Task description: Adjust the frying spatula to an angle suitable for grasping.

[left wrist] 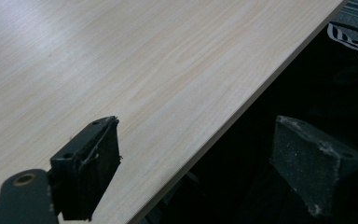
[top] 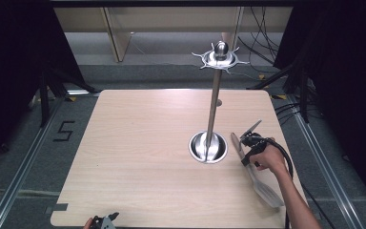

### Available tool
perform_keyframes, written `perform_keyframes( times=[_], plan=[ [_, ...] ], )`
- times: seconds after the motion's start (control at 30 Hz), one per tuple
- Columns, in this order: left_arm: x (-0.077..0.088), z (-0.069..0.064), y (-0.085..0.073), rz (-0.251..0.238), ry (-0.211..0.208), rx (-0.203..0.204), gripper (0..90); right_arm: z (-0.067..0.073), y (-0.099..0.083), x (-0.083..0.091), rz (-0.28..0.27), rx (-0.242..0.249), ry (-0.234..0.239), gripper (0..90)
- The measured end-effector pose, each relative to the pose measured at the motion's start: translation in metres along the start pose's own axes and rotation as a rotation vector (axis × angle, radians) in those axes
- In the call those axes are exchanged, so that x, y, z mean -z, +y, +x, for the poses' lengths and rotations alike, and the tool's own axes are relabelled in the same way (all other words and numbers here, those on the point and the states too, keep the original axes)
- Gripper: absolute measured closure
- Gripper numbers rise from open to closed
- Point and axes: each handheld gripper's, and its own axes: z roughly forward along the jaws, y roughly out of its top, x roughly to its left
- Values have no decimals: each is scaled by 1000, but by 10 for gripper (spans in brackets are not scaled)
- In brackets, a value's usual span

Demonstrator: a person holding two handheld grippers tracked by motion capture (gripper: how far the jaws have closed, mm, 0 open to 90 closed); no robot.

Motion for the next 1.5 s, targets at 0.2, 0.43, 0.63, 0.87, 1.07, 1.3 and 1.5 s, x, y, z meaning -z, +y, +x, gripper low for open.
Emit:
perform_keyframes(
  times=[0.2, 0.43, 0.63, 0.87, 1.07, 1.3, 1.5],
  plan=[
    [0, 1, 1, 7, -4, -24, 148, -3, 1, -1, -5, -36, 4, 729],
    [-1, 0, 0, -8, -1, 9, 148, -5, -1, -1, -23, -3, 25, 771],
    [0, 1, 0, -2, -4, 4, 148, -8, -2, 0, -19, -5, 23, 771],
    [-1, 1, 0, -1, -6, -5, 148, -8, -2, 2, -13, 7, 12, 771],
    [-1, 1, 0, 2, -3, -4, 148, -10, -7, 6, -49, 9, 11, 771],
    [-2, 3, 0, 16, -5, -27, 148, -16, -17, 29, -177, 17, 26, 772],
    [-2, 2, 0, 14, -8, -25, 148, -20, -29, 55, -312, -22, 43, 772]
  ],
)
